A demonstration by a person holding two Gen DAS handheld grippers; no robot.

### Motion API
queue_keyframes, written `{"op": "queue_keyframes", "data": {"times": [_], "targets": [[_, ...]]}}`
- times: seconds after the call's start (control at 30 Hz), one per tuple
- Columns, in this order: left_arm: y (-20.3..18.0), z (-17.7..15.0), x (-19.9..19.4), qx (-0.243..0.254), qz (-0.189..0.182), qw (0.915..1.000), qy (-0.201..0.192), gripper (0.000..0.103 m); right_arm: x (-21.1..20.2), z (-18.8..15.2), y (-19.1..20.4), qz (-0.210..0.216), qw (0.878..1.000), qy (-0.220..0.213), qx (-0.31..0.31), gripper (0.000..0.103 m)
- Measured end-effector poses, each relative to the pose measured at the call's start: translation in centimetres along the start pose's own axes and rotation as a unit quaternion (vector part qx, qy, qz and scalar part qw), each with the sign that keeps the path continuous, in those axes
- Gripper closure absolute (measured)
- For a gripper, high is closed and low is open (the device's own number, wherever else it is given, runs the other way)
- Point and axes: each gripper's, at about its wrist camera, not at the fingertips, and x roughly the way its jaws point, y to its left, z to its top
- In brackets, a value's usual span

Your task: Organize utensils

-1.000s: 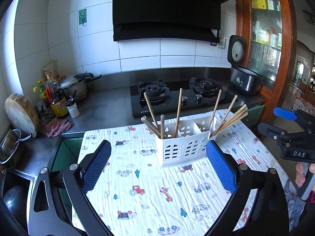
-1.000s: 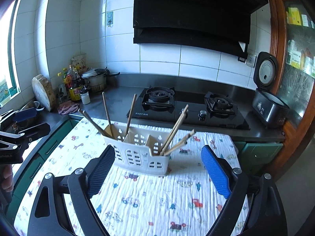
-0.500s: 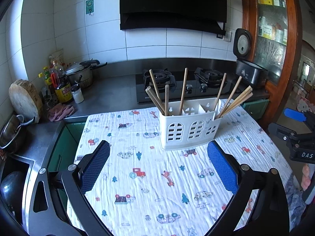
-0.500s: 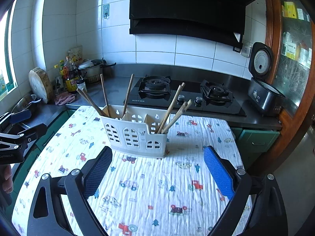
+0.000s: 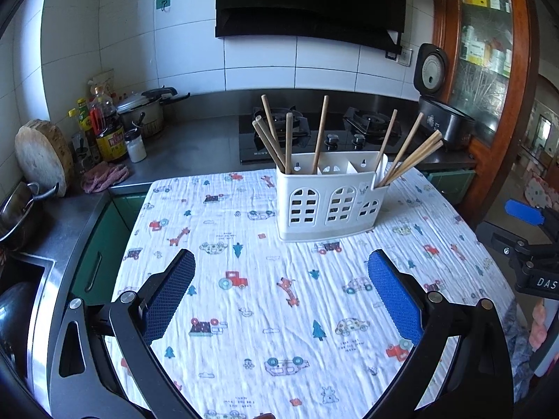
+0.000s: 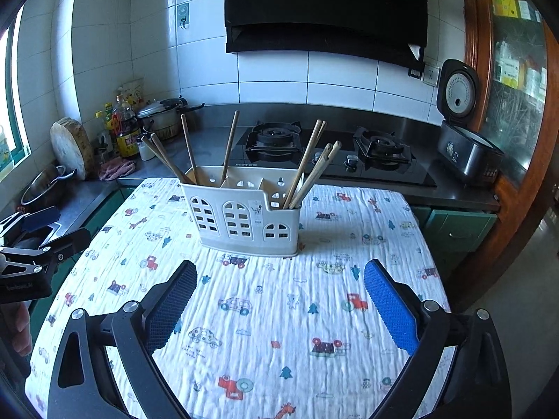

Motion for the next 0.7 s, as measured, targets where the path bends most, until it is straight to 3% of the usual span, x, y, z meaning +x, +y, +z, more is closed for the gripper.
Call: {"op": "queue_keyframes", "data": {"times": [0.7], "targets": [[-0.1,-1.9,-0.2,-0.003,-0.002,0.9999,0.015,0.005,0.0,-2.2,-0.2,0.005,1.000,0.017,0.019,0.009]]}}
